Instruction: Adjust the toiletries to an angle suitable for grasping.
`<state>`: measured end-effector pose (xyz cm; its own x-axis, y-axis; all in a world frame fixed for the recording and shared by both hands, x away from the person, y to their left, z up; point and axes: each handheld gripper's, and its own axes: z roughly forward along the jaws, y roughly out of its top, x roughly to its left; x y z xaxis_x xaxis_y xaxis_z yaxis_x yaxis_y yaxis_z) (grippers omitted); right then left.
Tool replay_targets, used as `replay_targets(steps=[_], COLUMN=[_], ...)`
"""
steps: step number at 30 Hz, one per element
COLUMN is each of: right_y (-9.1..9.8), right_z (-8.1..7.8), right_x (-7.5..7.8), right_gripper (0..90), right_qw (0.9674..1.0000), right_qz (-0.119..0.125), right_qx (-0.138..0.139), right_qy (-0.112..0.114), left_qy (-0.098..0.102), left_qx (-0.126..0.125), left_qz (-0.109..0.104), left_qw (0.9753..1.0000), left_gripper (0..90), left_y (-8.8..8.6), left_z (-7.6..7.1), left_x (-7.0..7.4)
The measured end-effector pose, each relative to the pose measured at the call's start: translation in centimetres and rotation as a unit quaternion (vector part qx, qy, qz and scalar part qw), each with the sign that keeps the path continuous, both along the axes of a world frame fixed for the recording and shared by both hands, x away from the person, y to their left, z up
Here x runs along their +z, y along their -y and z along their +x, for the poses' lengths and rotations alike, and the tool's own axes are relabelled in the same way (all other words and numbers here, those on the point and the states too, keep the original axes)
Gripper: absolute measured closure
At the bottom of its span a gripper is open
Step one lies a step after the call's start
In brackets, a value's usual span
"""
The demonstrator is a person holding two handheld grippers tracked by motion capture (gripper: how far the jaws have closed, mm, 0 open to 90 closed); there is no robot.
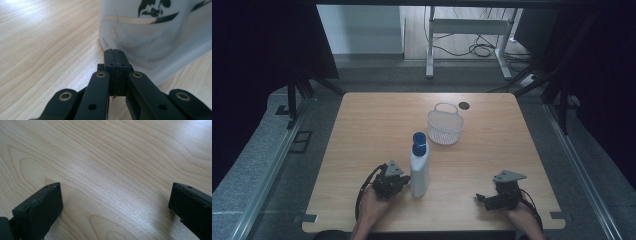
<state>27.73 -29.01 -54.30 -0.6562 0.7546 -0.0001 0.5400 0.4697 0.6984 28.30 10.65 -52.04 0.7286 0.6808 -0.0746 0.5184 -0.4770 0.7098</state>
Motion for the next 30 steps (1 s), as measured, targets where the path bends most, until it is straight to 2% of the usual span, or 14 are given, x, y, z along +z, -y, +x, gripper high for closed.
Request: replay_targets(steps=[30], right_y=[0.0], right_z=[0.0], right_x=[0.0], right_gripper=[0.0], right_qw=[1.0], right_qz=[0.0], right_qx=[0.0], right_qy=[0.001], left_qy=[-0.008], left_qx=[-0.041], left_qz=[0.005], left_qw=[0.9991], left_gripper=[89.2], left_y=[1.9], left_z=[-2.2], left_x=[0.3])
